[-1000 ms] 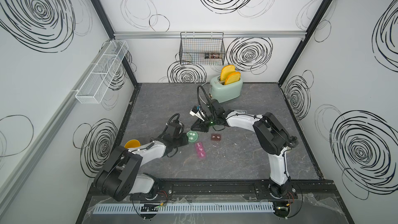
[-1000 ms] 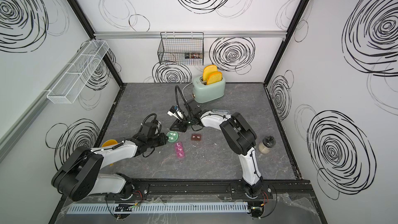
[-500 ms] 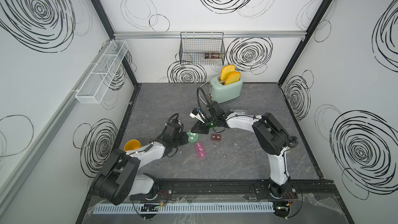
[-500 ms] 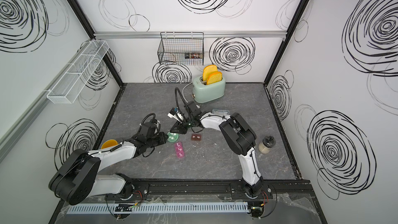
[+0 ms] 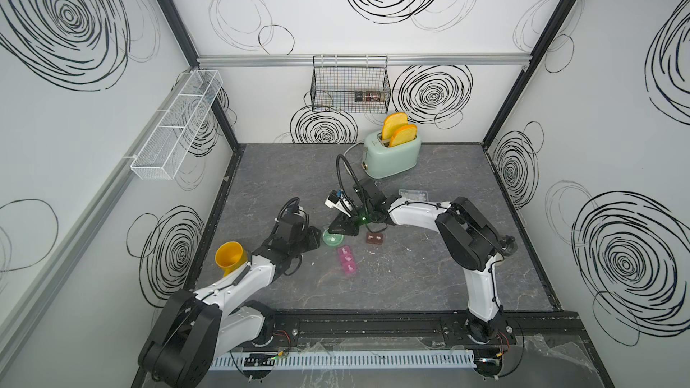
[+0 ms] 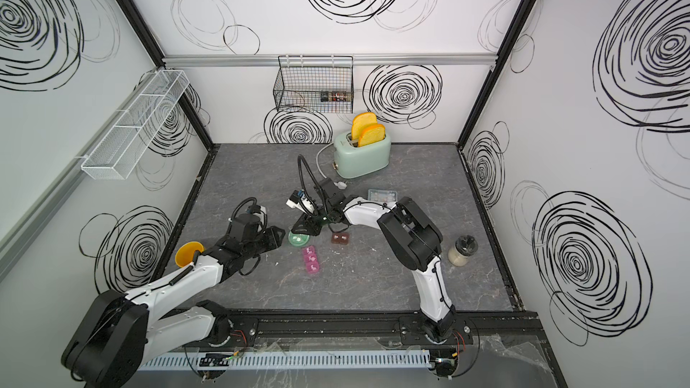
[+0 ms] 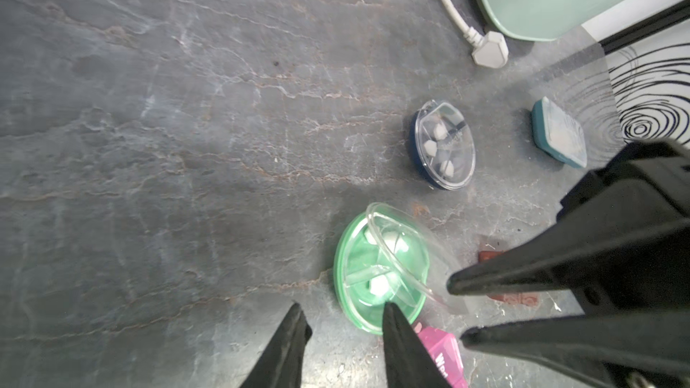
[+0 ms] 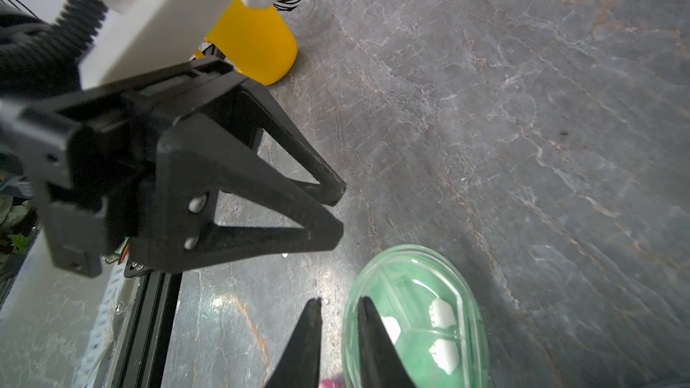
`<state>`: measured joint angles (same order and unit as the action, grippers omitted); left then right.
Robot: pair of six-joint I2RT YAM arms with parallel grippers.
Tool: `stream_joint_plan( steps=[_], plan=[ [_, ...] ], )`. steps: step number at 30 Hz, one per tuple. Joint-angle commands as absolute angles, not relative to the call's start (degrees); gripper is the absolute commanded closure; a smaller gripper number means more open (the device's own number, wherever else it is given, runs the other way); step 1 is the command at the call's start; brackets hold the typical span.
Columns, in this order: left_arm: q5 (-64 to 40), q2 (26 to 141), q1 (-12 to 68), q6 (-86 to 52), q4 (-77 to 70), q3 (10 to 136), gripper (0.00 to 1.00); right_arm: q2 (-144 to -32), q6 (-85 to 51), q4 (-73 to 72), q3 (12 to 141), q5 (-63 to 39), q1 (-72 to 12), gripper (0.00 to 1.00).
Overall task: Close pillboxes
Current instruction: Close the lid on the pillbox.
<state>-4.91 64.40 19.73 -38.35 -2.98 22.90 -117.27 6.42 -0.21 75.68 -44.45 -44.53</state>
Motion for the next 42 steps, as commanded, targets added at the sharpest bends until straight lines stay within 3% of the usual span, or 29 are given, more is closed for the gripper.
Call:
stream_joint_plan(
  steps=[1,9,42],
  plan=[
    [-5.14,63.72,18.97,-38.5,-2.69,22.58,0.57,-117.55,5.82,0.61,75.02,-42.79,-44.95,0.77],
    [-7.54,64.41,18.93,-40.6,-6.47,22.63,0.52,-118.02,6.1,1.22,74.79,-39.93,-46.19,0.77],
    [-8.35,71.39,21.56,-40.7,-10.37,21.27,0.52,-120.41,5.08,4.98,76.01,-34.52,-47.72,0.78]
  ],
)
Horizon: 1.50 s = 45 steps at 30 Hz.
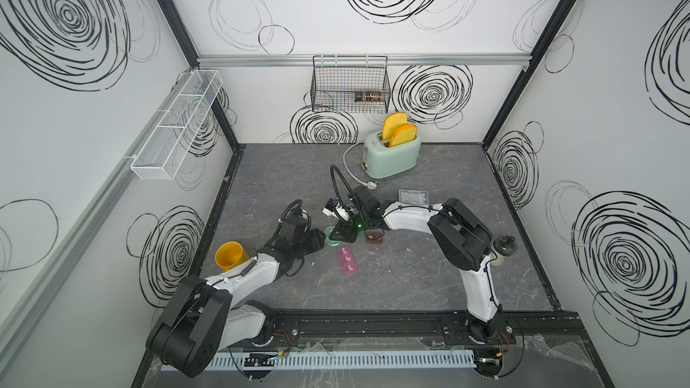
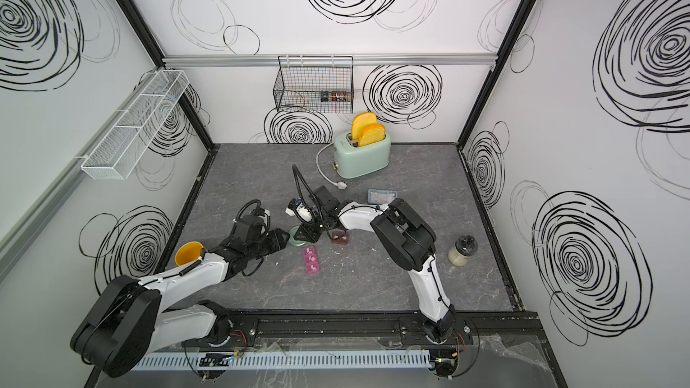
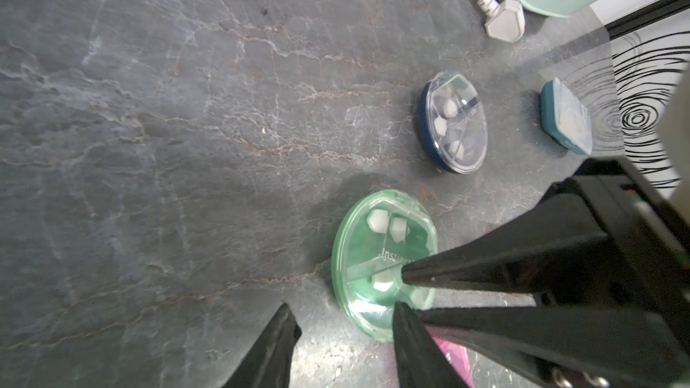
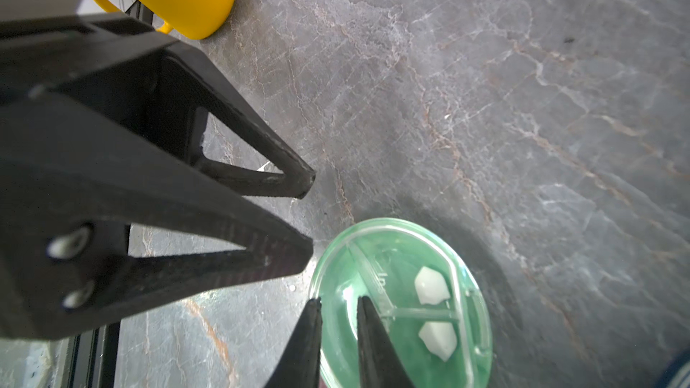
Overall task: Close pillboxes
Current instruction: Close the lid on the pillbox.
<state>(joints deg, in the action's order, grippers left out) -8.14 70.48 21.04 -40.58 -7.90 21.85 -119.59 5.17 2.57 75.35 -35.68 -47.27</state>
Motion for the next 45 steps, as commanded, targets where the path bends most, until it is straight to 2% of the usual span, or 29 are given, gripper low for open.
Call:
stream_joint_plan(
  steps=[1,12,18,23,36,45],
  plan=[
    [-8.35,71.65,21.67,-40.69,-10.53,21.31,0.52,-120.33,4.97,5.3,76.16,-34.18,-47.72,0.77],
    [-4.75,75.58,24.57,-39.81,-9.29,23.47,0.52,-119.88,2.46,11.32,78.66,-23.34,-47.64,0.57],
    [-4.1,75.98,24.72,-39.75,-9.28,23.51,0.53,-119.22,2.21,11.34,78.13,-21.55,-47.64,0.51],
    [-4.18,76.68,24.71,-39.64,-9.48,23.88,0.53,-120.11,2.29,12.42,78.4,-21.62,-47.8,0.31],
    [-4.56,78.18,24.87,-40.03,-10.1,23.91,0.58,-122.56,2.81,15.07,80.02,-22.49,-48.41,0.43],
    [-4.81,78.48,25.48,-41.02,-11.24,22.79,0.62,-123.91,3.77,17.24,80.68,-21.9,-48.86,0.44]
  ],
)
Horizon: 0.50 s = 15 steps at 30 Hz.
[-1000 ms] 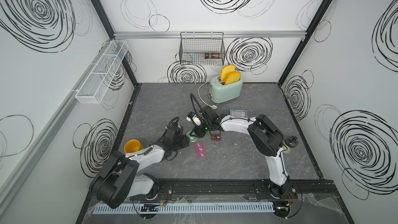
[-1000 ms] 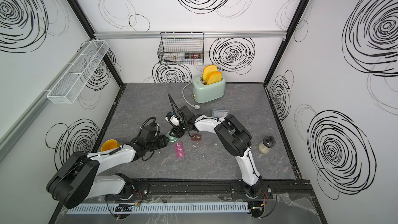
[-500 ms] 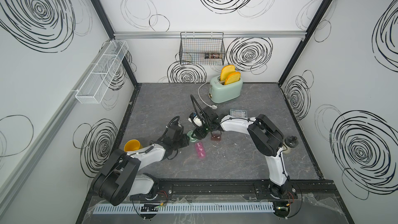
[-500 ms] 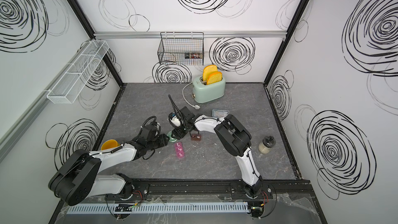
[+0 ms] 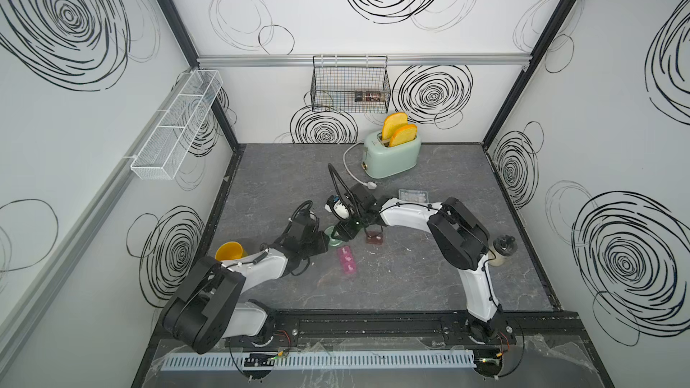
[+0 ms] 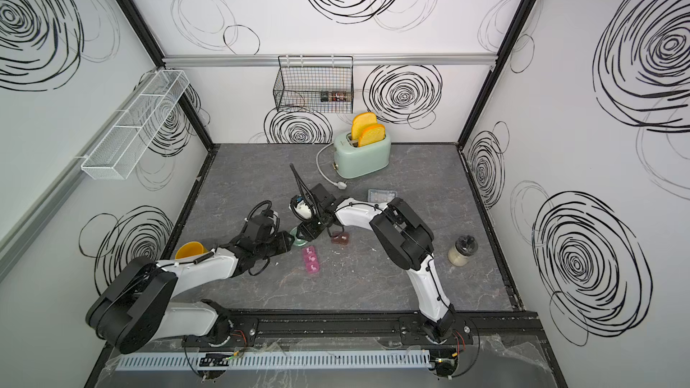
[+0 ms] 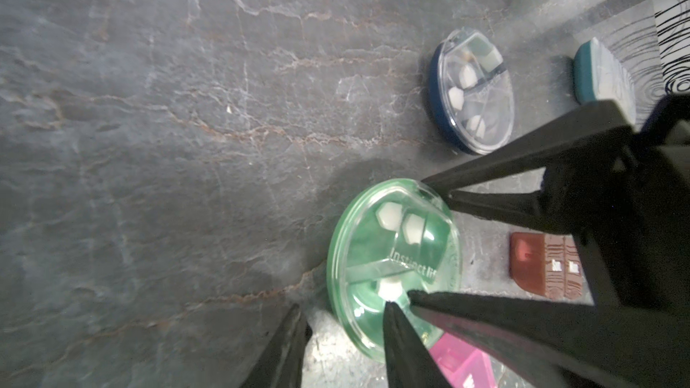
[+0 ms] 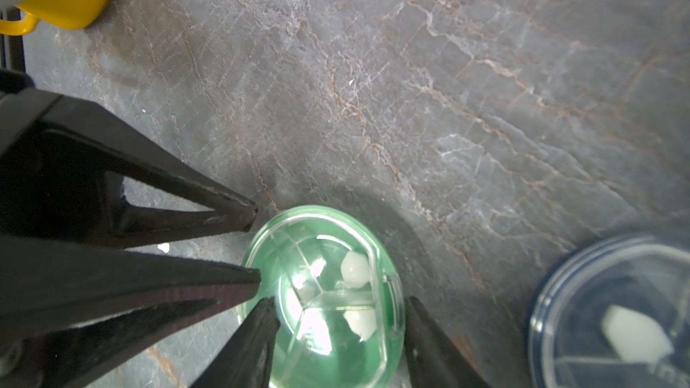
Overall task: Close pillboxes
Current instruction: Close the lid on the pillbox.
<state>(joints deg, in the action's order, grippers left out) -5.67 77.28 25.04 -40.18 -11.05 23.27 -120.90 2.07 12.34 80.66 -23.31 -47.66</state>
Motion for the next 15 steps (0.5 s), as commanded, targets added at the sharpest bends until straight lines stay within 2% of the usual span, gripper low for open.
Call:
stream_joint_plan(
  steps=[1,15],
  plan=[
    [-4.9,78.55,25.57,-41.04,-11.33,22.76,0.63,-124.09,3.9,17.56,80.81,-21.65,-48.94,0.44],
    [-3.73,78.76,26.81,-40.43,-10.06,21.93,0.67,-126.29,3.96,21.66,83.22,-19.23,-49.5,0.43]
  ],
)
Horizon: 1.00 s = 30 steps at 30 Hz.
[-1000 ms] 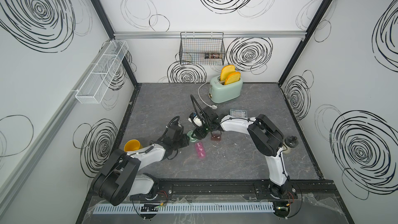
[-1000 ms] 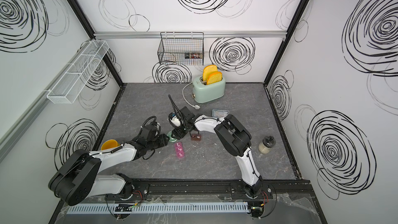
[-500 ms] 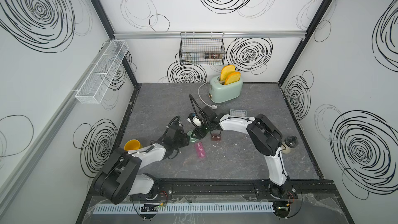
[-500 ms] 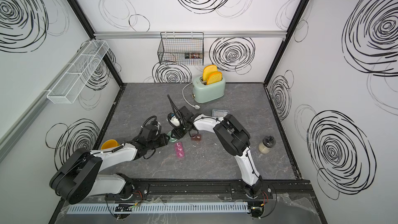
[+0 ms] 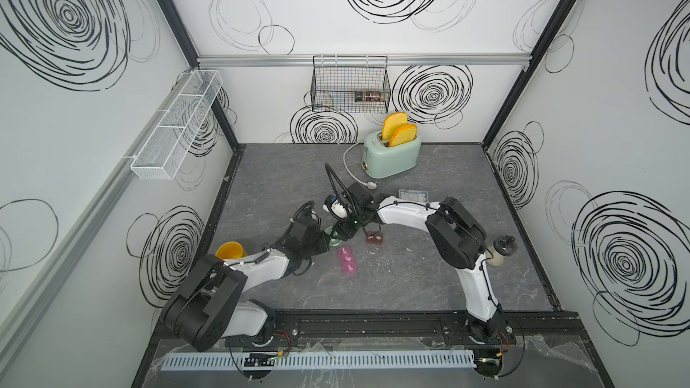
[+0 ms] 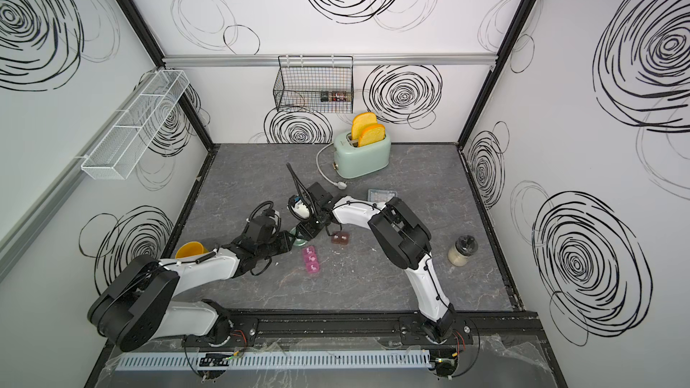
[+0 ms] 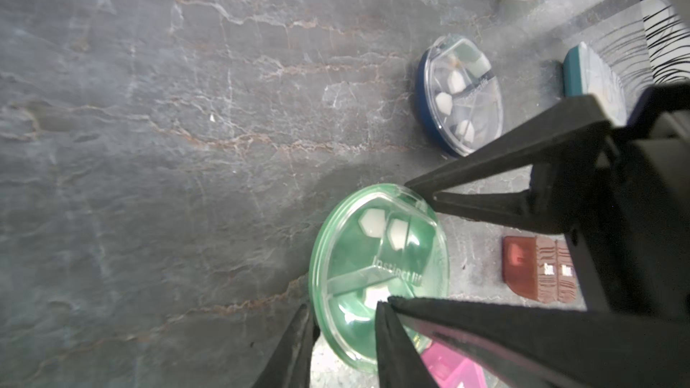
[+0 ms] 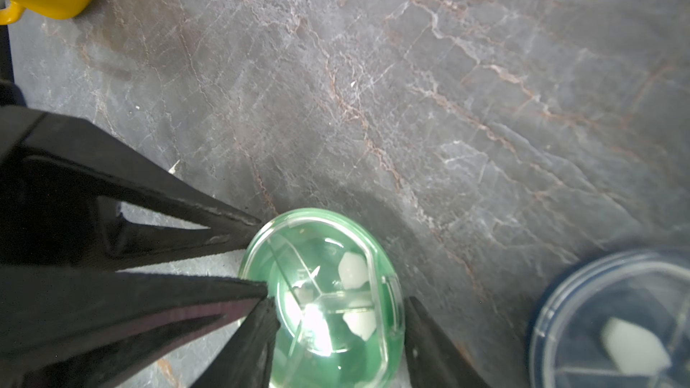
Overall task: Close pillboxes
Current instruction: Close the lid on the pillbox, then reset both arms
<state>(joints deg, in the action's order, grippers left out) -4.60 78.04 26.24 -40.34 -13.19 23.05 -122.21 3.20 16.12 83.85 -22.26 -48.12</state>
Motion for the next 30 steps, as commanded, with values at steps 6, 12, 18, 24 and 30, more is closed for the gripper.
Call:
stream_joint_plan(
  steps=[6,12,18,24,30],
  plan=[
    [-0.87,74.28,26.01,-36.78,-3.05,28.55,0.58,-123.28,2.6,23.11,89.22,-20.01,-46.78,0.38],
    [11.73,68.43,25.24,-27.17,-1.05,35.31,0.43,-117.56,1.72,22.0,92.62,-19.72,-41.16,0.34],
    [16.93,65.96,17.93,-19.09,-13.95,32.77,0.21,-107.14,-0.07,15.4,79.32,-10.72,-31.44,0.28],
    [14.16,63.79,6.79,-17.12,-24.81,25.46,0.0,-91.83,-2.01,2.09,54.22,-4.51,-16.03,0.02],
    [8.89,63.17,-1.41,-16.18,-31.04,20.14,0.02,-83.6,-4.38,-12.8,34.66,-3.12,-1.73,0.02]
  ],
)
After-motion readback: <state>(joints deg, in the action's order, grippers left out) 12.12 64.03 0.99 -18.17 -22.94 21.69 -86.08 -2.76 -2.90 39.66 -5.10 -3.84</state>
